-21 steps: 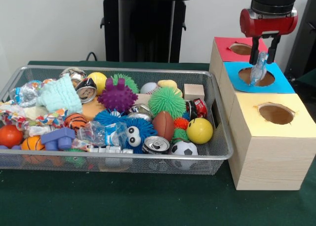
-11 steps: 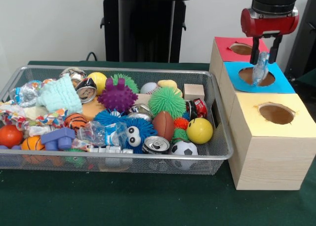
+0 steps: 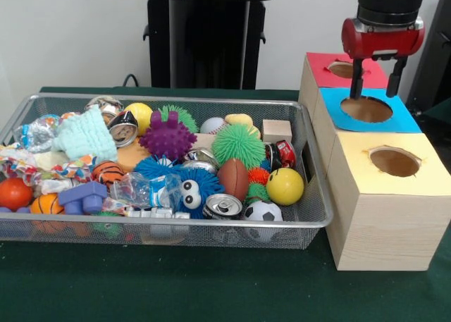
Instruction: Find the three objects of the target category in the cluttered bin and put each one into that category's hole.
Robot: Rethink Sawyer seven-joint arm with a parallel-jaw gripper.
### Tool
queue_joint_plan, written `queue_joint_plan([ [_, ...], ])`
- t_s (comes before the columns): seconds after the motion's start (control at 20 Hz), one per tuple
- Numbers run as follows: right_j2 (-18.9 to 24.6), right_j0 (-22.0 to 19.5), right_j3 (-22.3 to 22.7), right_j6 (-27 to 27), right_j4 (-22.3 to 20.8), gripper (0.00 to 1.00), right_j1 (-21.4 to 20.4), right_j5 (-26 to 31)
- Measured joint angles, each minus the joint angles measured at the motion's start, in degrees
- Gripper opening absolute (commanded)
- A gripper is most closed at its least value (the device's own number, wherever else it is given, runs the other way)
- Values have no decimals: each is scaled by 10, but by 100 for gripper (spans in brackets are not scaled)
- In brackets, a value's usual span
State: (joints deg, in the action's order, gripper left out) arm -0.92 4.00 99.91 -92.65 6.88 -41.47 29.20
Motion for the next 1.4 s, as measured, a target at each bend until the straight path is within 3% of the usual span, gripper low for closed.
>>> queue_joint_plan([
  [0.45,-4,0,0,0,8,100,3,-6],
  [0.75,-4,1,-1,0,9,100,-16,17],
  [1.2,-4,-18,-39,0,1,100,-50,130],
  [1.4,-2,-61,-68,0,-16,100,-59,171],
])
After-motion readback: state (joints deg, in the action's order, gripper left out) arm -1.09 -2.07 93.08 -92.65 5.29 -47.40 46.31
